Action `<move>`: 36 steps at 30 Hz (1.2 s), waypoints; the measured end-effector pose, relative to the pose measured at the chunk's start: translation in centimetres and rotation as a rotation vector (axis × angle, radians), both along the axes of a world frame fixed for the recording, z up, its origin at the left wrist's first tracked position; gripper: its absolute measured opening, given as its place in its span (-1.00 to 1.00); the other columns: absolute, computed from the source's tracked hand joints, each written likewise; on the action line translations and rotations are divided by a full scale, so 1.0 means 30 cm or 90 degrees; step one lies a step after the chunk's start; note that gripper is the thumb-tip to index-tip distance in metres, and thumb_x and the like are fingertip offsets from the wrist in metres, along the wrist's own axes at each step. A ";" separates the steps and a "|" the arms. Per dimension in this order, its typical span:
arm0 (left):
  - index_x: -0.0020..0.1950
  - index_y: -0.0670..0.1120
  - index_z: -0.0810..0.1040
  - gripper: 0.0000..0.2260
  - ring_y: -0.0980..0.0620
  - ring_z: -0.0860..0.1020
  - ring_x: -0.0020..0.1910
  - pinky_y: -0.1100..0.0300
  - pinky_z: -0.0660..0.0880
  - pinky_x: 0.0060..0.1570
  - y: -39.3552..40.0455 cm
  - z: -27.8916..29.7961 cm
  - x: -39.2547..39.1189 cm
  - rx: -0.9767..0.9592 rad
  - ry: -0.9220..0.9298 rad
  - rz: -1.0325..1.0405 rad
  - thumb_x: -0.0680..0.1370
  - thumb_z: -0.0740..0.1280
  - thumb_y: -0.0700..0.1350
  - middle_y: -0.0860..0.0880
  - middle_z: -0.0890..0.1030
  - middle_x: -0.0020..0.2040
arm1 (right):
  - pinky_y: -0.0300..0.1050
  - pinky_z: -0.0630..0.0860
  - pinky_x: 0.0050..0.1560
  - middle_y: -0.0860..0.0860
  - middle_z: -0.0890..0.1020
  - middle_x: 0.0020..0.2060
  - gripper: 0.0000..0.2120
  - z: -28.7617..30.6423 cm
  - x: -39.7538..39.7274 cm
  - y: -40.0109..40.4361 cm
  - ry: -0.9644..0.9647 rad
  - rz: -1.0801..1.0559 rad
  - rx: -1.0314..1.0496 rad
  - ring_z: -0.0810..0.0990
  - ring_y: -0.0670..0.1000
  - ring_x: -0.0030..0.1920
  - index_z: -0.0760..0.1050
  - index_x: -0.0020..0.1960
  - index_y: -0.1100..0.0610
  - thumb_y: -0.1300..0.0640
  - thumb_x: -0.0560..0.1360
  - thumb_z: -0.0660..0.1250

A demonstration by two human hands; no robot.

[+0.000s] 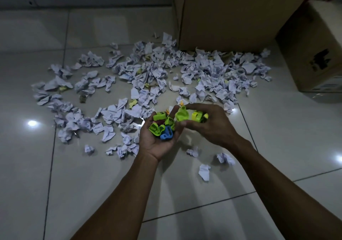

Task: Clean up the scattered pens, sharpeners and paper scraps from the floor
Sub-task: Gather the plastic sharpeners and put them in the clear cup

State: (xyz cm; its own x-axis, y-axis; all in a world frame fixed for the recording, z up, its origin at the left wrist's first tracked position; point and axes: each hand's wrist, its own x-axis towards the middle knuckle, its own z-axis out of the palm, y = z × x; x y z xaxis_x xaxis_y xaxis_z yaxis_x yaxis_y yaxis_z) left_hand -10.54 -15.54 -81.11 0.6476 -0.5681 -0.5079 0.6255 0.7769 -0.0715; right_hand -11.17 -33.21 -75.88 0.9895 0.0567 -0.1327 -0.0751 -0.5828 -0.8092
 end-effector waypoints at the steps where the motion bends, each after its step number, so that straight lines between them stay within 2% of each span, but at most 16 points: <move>1: 0.03 -0.19 0.60 -0.63 -0.29 0.63 -0.01 -0.06 0.61 -0.21 -0.003 0.005 -0.001 0.010 -0.012 -0.001 0.60 0.16 0.06 -0.20 0.58 0.19 | -0.20 0.55 -0.04 -0.12 0.70 0.01 -0.50 0.001 -0.007 0.006 -0.005 0.024 -0.015 0.62 -0.27 -0.09 0.63 0.18 -0.07 -0.15 0.27 0.56; 3: -0.12 -0.19 0.63 -0.59 -0.24 0.65 -0.11 0.04 0.58 -0.34 -0.009 0.011 -0.001 0.026 -0.038 0.000 0.61 0.12 0.06 -0.21 0.64 0.03 | -0.09 0.56 0.07 -0.14 0.68 0.09 -0.49 0.000 -0.012 0.015 -0.019 0.047 -0.041 0.62 -0.21 0.05 0.61 0.19 -0.12 -0.20 0.27 0.54; 5: -0.09 -0.17 0.60 -0.64 -0.23 0.63 -0.04 0.05 0.57 -0.29 -0.012 0.005 0.002 0.026 -0.042 0.005 0.60 0.12 0.05 -0.20 0.62 0.09 | -0.03 0.55 0.12 -0.14 0.65 0.15 -0.48 0.001 -0.013 0.018 -0.023 0.048 -0.090 0.60 -0.13 0.14 0.58 0.22 -0.16 -0.23 0.29 0.52; 8: -0.06 -0.18 0.61 -0.77 -0.27 0.61 0.04 -0.02 0.59 -0.18 -0.004 0.020 0.003 0.011 -0.076 -0.001 0.44 0.35 -0.03 -0.22 0.60 0.15 | -0.01 0.55 0.11 -0.16 0.62 0.20 -0.44 0.007 -0.019 0.016 -0.024 0.057 -0.128 0.59 -0.10 0.15 0.51 0.28 -0.24 -0.24 0.30 0.50; 10: -0.10 -0.23 0.64 -0.73 -0.33 0.62 0.00 -0.11 0.60 -0.20 0.003 0.042 -0.005 -0.026 -0.105 -0.011 0.29 0.48 -0.11 -0.28 0.62 0.08 | -0.10 0.54 0.11 -0.20 0.61 0.20 -0.42 0.016 -0.026 0.016 -0.026 0.065 -0.090 0.59 -0.15 0.12 0.50 0.29 -0.24 -0.18 0.30 0.54; 11: -0.10 -0.24 0.64 -0.73 -0.35 0.61 0.03 -0.16 0.60 -0.17 0.004 0.052 -0.007 -0.047 -0.117 -0.013 0.29 0.49 -0.13 -0.29 0.61 0.10 | -0.24 0.51 0.12 -0.21 0.60 0.21 -0.41 0.022 -0.029 0.015 -0.028 0.055 -0.059 0.57 -0.19 0.13 0.50 0.29 -0.22 -0.14 0.29 0.56; 13: -0.09 -0.23 0.60 -0.81 -0.35 0.52 0.21 -0.26 0.53 0.05 0.008 0.057 -0.006 -0.063 -0.098 0.000 0.44 0.39 -0.10 -0.27 0.54 0.26 | -0.47 0.43 0.06 -0.18 0.60 0.18 -0.44 0.020 -0.026 -0.002 -0.022 -0.014 -0.006 0.54 -0.22 0.14 0.55 0.27 -0.14 -0.08 0.29 0.58; 14: -0.10 -0.22 0.57 -0.78 -0.32 0.46 0.29 -0.26 0.46 0.17 0.015 0.048 -0.002 -0.055 -0.075 0.007 0.52 0.29 -0.07 -0.24 0.50 0.32 | -0.45 0.45 0.05 -0.16 0.61 0.14 -0.48 0.011 -0.020 -0.015 -0.017 -0.065 0.015 0.57 -0.19 0.11 0.59 0.23 -0.08 -0.07 0.29 0.58; 15: -0.10 -0.21 0.56 -0.74 -0.30 0.42 0.34 -0.24 0.41 0.24 0.023 0.036 0.001 -0.053 -0.054 0.015 0.56 0.21 -0.04 -0.23 0.47 0.36 | -0.33 0.51 0.06 -0.14 0.63 0.10 -0.53 -0.005 -0.013 -0.032 -0.010 -0.118 0.025 0.59 -0.14 0.06 0.62 0.18 -0.03 -0.06 0.30 0.58; 17: -0.09 -0.19 0.52 -0.74 -0.28 0.41 0.36 -0.21 0.39 0.28 0.039 0.031 -0.001 -0.047 -0.031 0.028 0.58 0.17 -0.02 -0.23 0.46 0.37 | -0.06 0.57 0.08 -0.09 0.65 0.05 -0.60 -0.048 0.010 -0.064 0.028 -0.216 -0.027 0.61 -0.07 0.01 0.65 0.10 0.01 -0.05 0.30 0.59; 18: -0.07 -0.18 0.50 -0.75 -0.29 0.43 0.34 -0.22 0.38 0.28 0.049 0.031 -0.004 -0.033 -0.034 0.033 0.58 0.16 -0.02 -0.24 0.47 0.36 | -0.03 0.57 0.08 -0.05 0.65 0.07 -0.59 -0.067 0.025 -0.077 0.055 -0.255 -0.077 0.61 -0.03 0.04 0.65 0.10 0.00 -0.07 0.29 0.59; 21: -0.02 -0.17 0.50 -0.74 -0.32 0.50 0.26 -0.28 0.35 0.25 0.079 0.023 -0.006 0.006 -0.037 0.038 0.59 0.15 0.00 -0.27 0.51 0.31 | -0.04 0.49 0.17 0.04 0.57 0.26 -0.44 -0.097 0.071 -0.088 0.120 -0.275 -0.192 0.54 0.09 0.23 0.59 0.22 0.00 -0.14 0.27 0.58; 24: 0.12 -0.13 0.46 -0.74 -0.33 0.50 0.25 -0.30 0.34 0.24 0.098 0.022 -0.006 0.002 -0.033 0.051 0.59 0.16 0.02 -0.27 0.51 0.30 | -0.02 0.45 0.17 0.06 0.52 0.30 -0.33 -0.102 0.111 -0.064 0.157 -0.231 -0.275 0.49 0.12 0.29 0.52 0.30 0.00 -0.19 0.26 0.57; 29: 0.14 -0.13 0.44 -0.73 -0.31 0.50 0.25 -0.18 0.34 0.34 0.108 0.025 -0.007 0.012 -0.041 0.049 0.58 0.15 0.01 -0.27 0.52 0.29 | -0.05 0.46 0.04 0.09 0.57 0.20 -0.47 -0.128 0.114 -0.054 0.162 -0.223 -0.344 0.53 0.16 0.20 0.55 0.22 -0.01 -0.16 0.32 0.53; 33: 0.04 -0.14 0.48 -0.75 -0.31 0.51 0.25 -0.22 0.35 0.29 0.110 0.026 -0.006 0.023 -0.052 0.045 0.58 0.15 0.01 -0.26 0.52 0.29 | -0.07 0.46 0.04 0.06 0.61 0.17 -0.54 -0.099 0.089 -0.051 0.118 -0.226 -0.300 0.55 0.12 0.17 0.59 0.20 0.02 -0.14 0.36 0.51; 36: -0.07 -0.16 0.52 -0.71 -0.31 0.47 0.29 -0.28 0.33 0.26 0.103 0.031 -0.011 0.020 -0.060 0.024 0.59 0.14 0.02 -0.26 0.50 0.32 | -0.20 0.44 -0.07 -0.04 0.66 0.01 -0.54 -0.027 0.068 -0.010 0.048 -0.218 -0.119 0.59 -0.08 -0.08 0.64 0.16 0.04 -0.10 0.32 0.56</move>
State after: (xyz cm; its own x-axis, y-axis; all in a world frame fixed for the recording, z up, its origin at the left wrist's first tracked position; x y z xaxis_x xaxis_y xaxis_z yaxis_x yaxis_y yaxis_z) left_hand -10.85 -12.44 -80.18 0.7134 -0.5274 -0.4614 0.5989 0.8008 0.0108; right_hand -9.13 -33.50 -76.69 0.9339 -0.3069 -0.1832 -0.3463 -0.6499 -0.6766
